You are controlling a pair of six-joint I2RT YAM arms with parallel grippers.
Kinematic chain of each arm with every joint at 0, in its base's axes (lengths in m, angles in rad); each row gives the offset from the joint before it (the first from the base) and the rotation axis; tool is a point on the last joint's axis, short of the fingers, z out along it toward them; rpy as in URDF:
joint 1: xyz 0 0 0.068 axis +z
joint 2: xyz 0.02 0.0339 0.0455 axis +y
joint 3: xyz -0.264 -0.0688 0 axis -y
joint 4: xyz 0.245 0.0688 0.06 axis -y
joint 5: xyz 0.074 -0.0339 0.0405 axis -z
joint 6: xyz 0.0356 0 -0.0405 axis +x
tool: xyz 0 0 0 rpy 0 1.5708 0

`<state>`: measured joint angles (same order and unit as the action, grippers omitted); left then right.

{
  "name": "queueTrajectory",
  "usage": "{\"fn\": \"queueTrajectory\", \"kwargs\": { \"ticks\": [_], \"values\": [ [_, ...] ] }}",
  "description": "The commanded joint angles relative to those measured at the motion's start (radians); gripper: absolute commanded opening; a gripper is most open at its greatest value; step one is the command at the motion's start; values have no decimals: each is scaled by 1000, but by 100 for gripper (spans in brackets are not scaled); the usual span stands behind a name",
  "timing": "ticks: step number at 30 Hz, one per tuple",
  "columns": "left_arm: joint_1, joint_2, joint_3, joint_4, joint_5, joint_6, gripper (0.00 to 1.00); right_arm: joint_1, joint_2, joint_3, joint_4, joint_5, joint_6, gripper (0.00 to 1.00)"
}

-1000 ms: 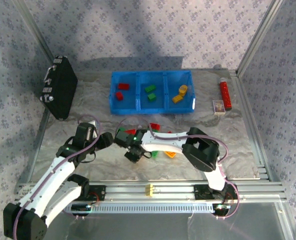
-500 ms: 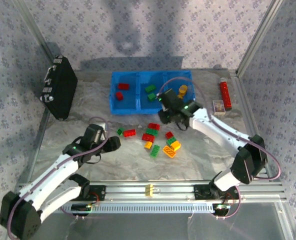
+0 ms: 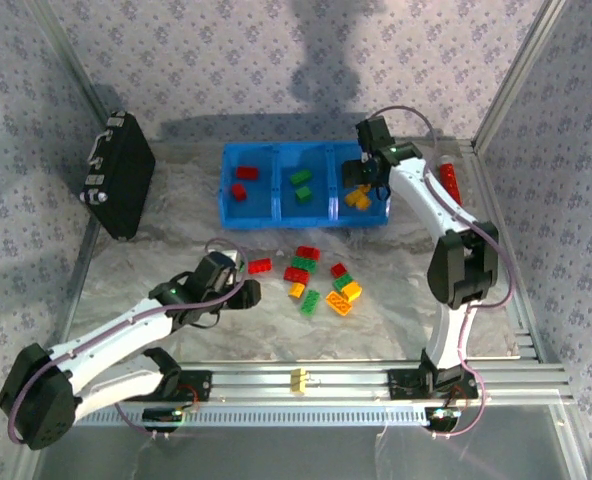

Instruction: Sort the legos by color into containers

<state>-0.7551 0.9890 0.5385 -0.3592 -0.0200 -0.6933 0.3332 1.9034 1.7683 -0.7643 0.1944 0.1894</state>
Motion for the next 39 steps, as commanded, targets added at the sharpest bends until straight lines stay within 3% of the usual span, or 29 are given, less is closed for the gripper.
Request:
{"fn": "queueTrajectory", "kwargs": {
  "ticks": [1,7,15,19,29,39],
  "values": [
    [-31,18,50,36,-22,10,67,14,-86,-34,1,15,-7,93],
    [-61,123,105,126,25,65,68,38,-249,-220,75,-53,10,92],
    [-129,437,337,24,4,161,67,95,-413,-470,151,-80,45,89],
    [-151,527,402,-8,-10,186,60,105,-481,-555,158,-78,51,89],
    [-178,681,489,-59,-11,207,54,99,-577,-682,189,-70,64,87],
    [-185,733,506,-66,-6,208,53,98,-613,-745,209,-78,81,86]
  ]
}}
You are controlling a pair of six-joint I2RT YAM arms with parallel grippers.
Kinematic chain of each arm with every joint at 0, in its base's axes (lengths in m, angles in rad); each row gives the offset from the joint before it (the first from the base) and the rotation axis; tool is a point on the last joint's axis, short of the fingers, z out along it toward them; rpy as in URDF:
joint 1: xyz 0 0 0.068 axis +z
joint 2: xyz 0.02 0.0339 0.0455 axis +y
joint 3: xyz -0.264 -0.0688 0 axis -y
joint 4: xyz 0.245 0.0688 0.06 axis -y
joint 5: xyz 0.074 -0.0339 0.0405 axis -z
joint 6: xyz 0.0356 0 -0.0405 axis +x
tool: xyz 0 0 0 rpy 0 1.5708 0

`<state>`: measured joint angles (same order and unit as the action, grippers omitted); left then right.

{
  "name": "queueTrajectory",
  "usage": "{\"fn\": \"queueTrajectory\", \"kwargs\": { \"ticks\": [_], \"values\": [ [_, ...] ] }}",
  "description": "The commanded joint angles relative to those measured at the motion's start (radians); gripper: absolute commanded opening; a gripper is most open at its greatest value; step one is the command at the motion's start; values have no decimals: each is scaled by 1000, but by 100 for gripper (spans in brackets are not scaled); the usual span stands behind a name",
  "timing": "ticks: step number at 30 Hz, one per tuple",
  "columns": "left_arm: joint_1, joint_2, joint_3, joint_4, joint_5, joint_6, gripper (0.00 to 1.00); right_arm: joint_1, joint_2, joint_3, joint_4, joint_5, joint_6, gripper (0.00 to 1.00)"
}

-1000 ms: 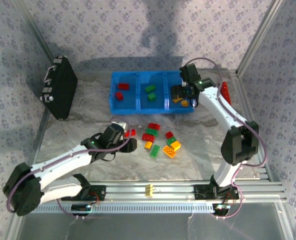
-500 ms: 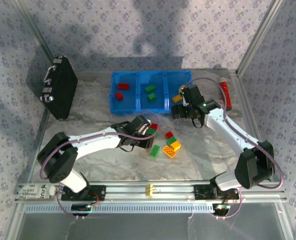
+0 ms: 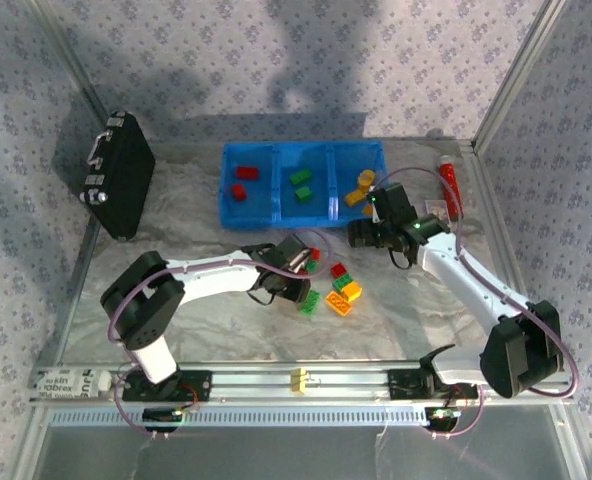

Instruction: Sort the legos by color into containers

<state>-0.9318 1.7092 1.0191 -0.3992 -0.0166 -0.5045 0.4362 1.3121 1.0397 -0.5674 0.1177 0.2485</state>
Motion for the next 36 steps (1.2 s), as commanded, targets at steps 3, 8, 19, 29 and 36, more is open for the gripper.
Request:
{"fn": "queueTrajectory", "kwargs": {
  "ticks": [3,8,19,29,36],
  "values": [
    [-7,28,35,-28,-8,21,53,-5,-27,-24,14,-4,24,85],
    [-8,50,41,-33,-2,21,53,-5,-41,-41,15,0,28,84],
    [-13,65,36,-38,-7,9,42,-8,-60,-58,17,4,35,83],
    [-6,-26,139,-87,-59,62,36,-28,-145,-94,9,37,63,81],
    [46,76,458,-217,-51,213,35,-60,-229,-145,-3,57,89,79]
  ]
}}
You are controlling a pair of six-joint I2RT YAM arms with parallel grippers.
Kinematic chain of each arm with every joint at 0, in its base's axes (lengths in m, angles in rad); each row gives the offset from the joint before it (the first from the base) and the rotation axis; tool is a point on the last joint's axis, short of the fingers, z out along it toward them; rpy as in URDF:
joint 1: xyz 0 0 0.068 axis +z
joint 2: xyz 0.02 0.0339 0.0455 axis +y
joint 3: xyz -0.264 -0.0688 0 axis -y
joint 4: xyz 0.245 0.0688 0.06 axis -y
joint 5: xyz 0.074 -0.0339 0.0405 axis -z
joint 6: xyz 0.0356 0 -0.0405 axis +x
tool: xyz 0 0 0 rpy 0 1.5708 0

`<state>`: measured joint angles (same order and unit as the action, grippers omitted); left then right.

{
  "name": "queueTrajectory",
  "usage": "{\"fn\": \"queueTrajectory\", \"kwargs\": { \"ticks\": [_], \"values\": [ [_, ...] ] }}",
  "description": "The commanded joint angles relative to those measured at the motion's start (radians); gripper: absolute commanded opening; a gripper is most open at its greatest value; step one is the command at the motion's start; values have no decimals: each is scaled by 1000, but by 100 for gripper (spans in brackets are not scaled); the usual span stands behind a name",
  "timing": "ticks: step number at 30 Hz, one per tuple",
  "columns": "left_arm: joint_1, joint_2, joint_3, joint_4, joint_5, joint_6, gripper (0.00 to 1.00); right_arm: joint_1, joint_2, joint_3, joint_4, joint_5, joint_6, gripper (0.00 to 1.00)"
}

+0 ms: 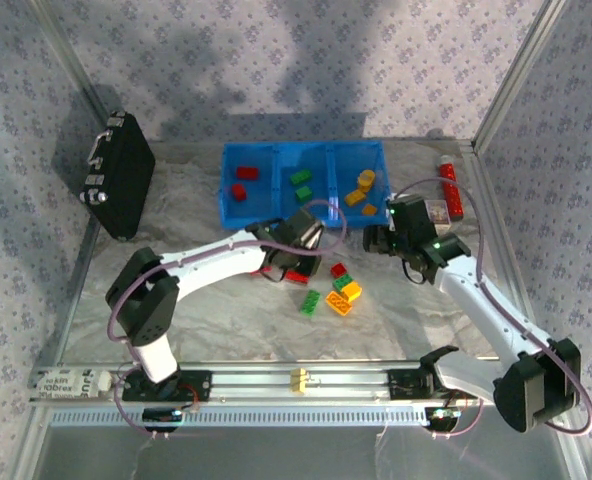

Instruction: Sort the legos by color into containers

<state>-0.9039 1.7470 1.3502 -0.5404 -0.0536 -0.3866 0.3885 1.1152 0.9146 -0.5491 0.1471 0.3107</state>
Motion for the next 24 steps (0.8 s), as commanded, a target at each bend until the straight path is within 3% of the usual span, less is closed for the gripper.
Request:
{"fn": "queueTrajectory", "kwargs": {
  "ticks": [1,5,9,11,12,14,15,16,24],
  "values": [
    [20,68,197,-98,-15,126,35,-16,-41,-26,-25,28,25,79],
    [59,230,465,-171,47,211,35,-32,-79,-51,-32,23,28,79],
    [75,447,857,-322,60,286,37,-43,-102,-74,-26,15,29,79],
    [97,597,1090,-416,70,302,51,-49,-106,-84,-20,6,30,79],
    [111,678,1225,-487,74,299,66,-50,-107,-86,-17,2,29,78],
    [127,889,1639,-704,82,297,82,-54,-112,-87,-20,-5,25,78],
    [126,965,1811,-782,81,311,94,-53,-117,-88,-23,-6,24,78],
    [125,955,1801,-780,61,305,100,-54,-125,-90,-25,-6,20,78],
    [111,848,1803,-846,54,343,97,-65,-150,-131,-9,-48,6,79]
  ]
}}
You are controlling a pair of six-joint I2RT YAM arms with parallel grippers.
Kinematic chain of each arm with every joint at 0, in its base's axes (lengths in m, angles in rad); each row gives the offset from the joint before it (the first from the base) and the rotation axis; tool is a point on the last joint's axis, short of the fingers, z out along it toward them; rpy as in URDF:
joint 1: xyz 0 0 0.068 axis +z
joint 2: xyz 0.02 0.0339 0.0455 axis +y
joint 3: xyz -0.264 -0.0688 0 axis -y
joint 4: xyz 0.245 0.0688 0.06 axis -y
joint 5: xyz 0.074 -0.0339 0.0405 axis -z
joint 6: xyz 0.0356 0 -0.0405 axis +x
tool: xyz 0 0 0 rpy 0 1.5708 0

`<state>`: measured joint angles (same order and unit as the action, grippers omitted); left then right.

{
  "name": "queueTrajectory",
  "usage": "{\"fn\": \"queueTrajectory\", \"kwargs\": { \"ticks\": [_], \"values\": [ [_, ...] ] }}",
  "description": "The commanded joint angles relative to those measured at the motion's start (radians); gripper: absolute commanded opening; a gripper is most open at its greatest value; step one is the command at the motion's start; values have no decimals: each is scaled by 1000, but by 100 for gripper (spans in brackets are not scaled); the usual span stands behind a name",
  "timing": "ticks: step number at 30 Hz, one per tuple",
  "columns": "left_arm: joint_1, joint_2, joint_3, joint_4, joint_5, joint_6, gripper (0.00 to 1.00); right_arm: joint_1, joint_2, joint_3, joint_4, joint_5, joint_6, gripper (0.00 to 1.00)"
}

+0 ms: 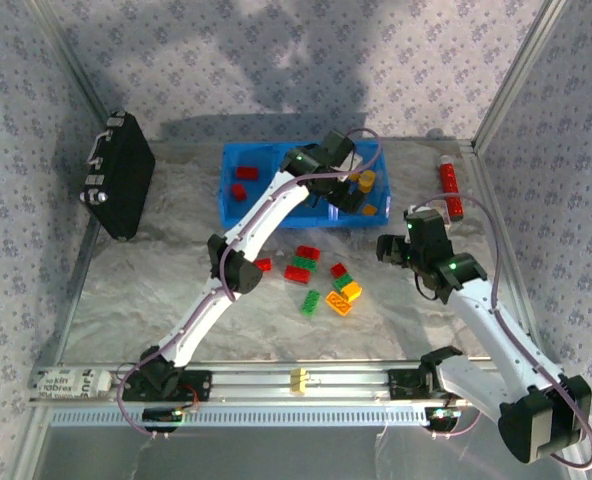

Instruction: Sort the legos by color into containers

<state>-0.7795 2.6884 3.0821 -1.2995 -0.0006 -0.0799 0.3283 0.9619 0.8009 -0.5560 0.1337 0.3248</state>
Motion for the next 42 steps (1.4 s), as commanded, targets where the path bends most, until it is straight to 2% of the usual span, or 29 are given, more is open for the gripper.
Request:
{"fn": "queueTrajectory", "kwargs": {
  "ticks": [1,6,8,9,10,12,13,14,16,18,24,29,36,42],
  "values": [
    [-20,-109,54,-98,2,49,97,-1,15,-17,-2,-50,-12,79],
    [-44,-219,-105,-191,-18,130,94,64,79,8,-31,-48,-29,78],
    [-53,-281,-225,-239,-72,146,89,105,106,19,-41,-27,-34,78],
    [-52,-312,-291,-244,-85,146,83,122,116,22,-40,-21,-34,78],
    [-53,-366,-411,-216,-80,138,81,142,126,21,-40,-16,-35,78],
    [-56,-591,-865,48,-46,139,83,178,147,15,-41,-9,-30,79],
    [-50,-754,-1152,295,-17,124,90,194,161,12,-41,-8,-30,80],
    [-29,-894,-1362,479,21,85,96,207,175,12,-41,-7,-29,81],
    [31,-1073,-1632,656,96,-22,98,230,201,11,-41,-6,-27,83],
    [50,-1180,-1782,705,79,-86,98,244,231,4,-39,-24,-30,83],
    [45,-1356,-2060,785,51,-195,98,266,352,31,-37,-104,-54,79],
    [51,-1474,-2216,866,23,-266,98,296,414,43,-36,-126,-55,77],
    [85,-1589,-2318,898,23,-300,97,337,517,64,-27,-90,-38,74],
    [96,-1625,-2362,905,24,-313,97,342,551,68,-22,-68,-29,64]
  ]
}}
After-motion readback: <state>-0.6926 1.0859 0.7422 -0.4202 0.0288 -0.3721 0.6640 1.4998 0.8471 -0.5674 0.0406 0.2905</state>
